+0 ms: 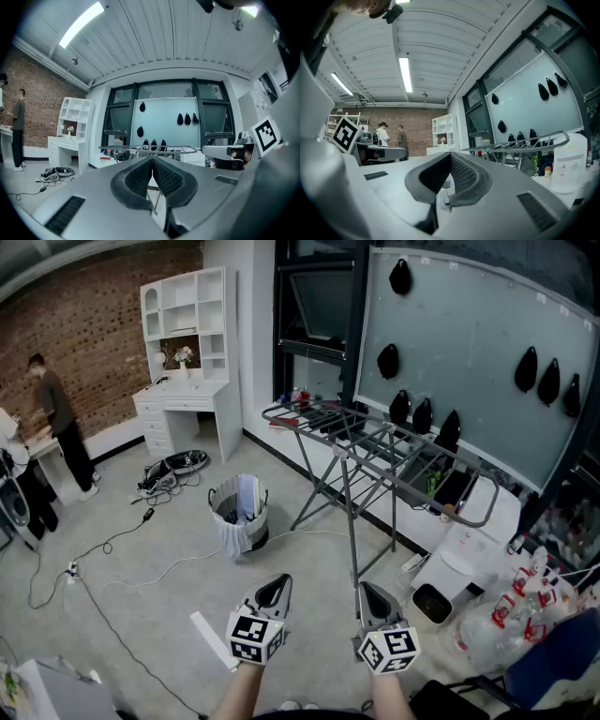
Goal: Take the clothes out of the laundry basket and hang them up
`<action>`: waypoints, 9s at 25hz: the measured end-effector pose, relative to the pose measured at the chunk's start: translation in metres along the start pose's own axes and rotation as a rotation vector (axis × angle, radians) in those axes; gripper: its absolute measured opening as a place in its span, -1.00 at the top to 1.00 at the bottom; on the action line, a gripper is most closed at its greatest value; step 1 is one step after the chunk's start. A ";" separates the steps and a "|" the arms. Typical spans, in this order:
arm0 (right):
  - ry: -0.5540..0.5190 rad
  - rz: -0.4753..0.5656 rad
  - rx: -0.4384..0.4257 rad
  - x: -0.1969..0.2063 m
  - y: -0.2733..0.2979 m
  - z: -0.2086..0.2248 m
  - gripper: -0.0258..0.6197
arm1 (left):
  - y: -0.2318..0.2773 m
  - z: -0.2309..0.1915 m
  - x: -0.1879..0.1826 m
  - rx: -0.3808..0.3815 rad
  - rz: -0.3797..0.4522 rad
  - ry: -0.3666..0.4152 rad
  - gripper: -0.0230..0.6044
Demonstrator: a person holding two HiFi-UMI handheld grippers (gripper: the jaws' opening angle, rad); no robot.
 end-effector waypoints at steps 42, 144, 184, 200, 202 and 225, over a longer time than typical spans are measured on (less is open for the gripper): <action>0.137 0.038 -0.054 0.013 0.007 -0.011 0.41 | -0.003 -0.005 0.019 0.051 -0.010 -0.086 0.44; 0.199 -0.072 -0.323 0.183 0.682 0.145 0.39 | 0.464 -0.471 0.130 -0.267 -0.039 -0.038 0.42; 0.236 -0.328 -0.373 0.419 1.026 0.092 0.39 | 0.623 -0.814 0.273 -0.289 -0.203 -0.155 0.42; 0.142 -0.526 -0.390 0.655 1.083 0.106 0.39 | 0.653 -0.895 0.474 -0.295 -0.283 -0.231 0.42; 0.127 -0.551 -0.403 0.684 1.084 0.107 0.39 | 0.651 -0.899 0.503 -0.304 -0.296 -0.239 0.42; -0.027 -0.864 -0.480 0.870 1.093 0.115 0.60 | 0.646 -0.918 0.625 -0.294 -0.383 -0.286 0.42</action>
Point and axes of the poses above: the fingertips, and each gripper's own axes: y forward along the fingers, z to its right, x out of its underside, the point moved 4 cm from there along -y, backward along the fingers, and after that the axes turned 13 degrees about z, right-handed, at the moved point
